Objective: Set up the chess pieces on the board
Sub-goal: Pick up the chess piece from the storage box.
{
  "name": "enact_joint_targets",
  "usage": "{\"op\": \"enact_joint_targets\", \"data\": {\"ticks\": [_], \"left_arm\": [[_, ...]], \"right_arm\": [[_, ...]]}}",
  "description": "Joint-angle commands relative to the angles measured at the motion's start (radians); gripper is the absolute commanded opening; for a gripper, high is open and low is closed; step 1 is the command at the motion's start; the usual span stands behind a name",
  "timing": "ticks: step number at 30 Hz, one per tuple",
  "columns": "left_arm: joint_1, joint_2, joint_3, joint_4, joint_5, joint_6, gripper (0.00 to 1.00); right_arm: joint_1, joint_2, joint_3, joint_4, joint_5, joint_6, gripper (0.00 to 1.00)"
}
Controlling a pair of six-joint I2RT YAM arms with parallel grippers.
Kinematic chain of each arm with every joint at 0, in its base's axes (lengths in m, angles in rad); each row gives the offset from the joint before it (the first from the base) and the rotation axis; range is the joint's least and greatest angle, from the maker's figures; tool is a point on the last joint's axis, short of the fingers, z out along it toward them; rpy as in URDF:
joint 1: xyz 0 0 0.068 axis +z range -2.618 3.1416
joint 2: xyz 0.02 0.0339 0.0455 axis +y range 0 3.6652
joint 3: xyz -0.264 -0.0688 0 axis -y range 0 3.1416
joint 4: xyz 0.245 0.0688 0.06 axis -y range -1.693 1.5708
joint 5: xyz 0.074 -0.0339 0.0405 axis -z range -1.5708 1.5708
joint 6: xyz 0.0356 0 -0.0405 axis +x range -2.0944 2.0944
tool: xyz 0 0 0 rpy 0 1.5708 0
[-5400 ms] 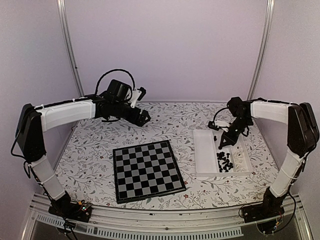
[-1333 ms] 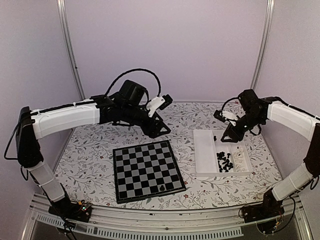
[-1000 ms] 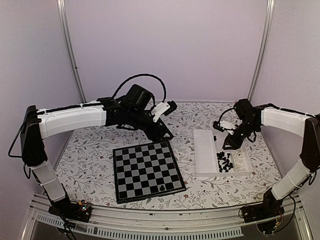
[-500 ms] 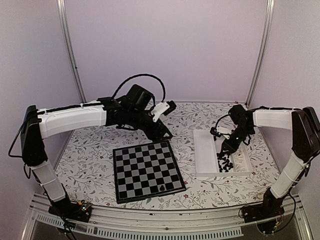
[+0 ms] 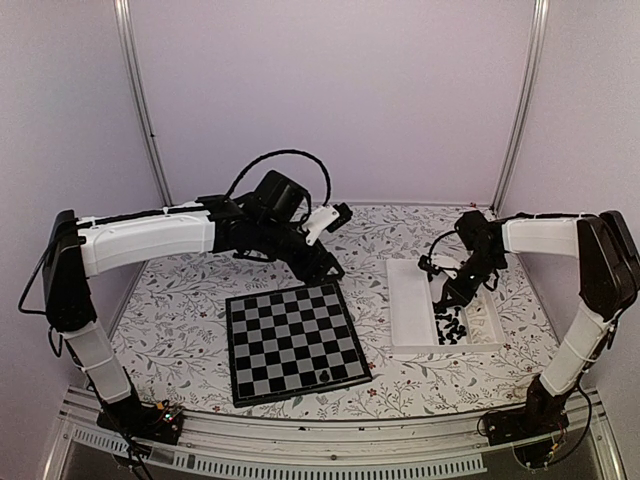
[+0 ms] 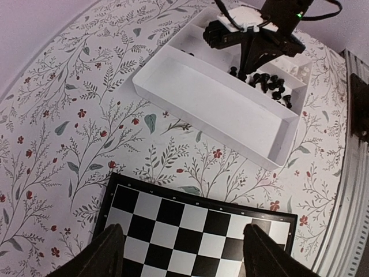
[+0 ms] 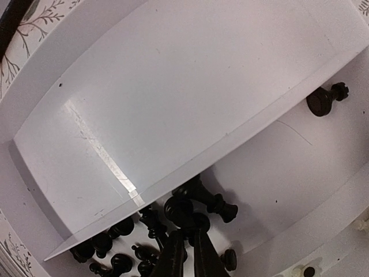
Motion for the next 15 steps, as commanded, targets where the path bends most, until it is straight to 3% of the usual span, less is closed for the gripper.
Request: {"op": "enact_joint_targets", "data": {"ticks": [1, 15], "left_arm": [[0.003, 0.004, -0.011, -0.008, -0.014, -0.005, 0.73], [0.003, -0.006, -0.042, 0.016, -0.004, -0.004, 0.73]], "right_arm": [[0.002, 0.018, 0.027, -0.01, -0.023, 0.008, 0.06], [0.003, -0.071, 0.056, -0.074, 0.016, 0.024, 0.04]]}}
